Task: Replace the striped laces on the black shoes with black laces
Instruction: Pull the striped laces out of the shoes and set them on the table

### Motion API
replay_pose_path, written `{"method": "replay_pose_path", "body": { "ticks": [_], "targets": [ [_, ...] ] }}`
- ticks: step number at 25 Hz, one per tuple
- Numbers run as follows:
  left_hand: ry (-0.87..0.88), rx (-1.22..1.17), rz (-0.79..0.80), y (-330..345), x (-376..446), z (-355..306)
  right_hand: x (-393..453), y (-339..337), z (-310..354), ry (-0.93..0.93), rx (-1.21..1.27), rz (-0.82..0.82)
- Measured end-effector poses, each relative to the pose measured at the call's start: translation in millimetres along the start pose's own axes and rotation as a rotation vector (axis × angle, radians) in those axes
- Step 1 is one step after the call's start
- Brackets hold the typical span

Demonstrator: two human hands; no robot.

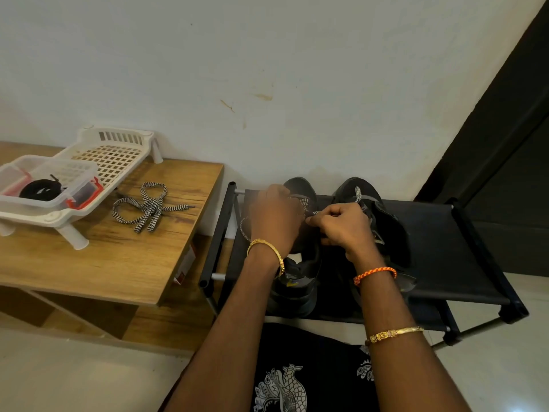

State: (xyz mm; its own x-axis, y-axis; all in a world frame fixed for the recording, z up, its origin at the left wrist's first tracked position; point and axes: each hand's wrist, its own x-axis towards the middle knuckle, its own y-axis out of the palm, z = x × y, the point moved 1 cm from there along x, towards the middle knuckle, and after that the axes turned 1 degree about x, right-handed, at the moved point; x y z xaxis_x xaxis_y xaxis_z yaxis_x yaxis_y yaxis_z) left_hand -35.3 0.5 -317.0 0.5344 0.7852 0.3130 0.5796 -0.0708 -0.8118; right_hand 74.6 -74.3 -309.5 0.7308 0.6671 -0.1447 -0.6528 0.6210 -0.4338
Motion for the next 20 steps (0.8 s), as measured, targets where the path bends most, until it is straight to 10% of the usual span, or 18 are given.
{"method": "replay_pose_path", "body": {
  "ticks": [9,16,20],
  "targets": [
    [-0.176,-0.388,-0.195,-2,-5,4,0,2,2,0.01,-0.025,-0.029],
    [-0.638,-1.276,-0.469,-17,5,14,-1,2,1,0.005,-0.029,-0.032],
    [-0.442,-0.942,-0.236,-20,-1,8,-1,2,1,-0.003,-0.04,-0.017]
  ]
}}
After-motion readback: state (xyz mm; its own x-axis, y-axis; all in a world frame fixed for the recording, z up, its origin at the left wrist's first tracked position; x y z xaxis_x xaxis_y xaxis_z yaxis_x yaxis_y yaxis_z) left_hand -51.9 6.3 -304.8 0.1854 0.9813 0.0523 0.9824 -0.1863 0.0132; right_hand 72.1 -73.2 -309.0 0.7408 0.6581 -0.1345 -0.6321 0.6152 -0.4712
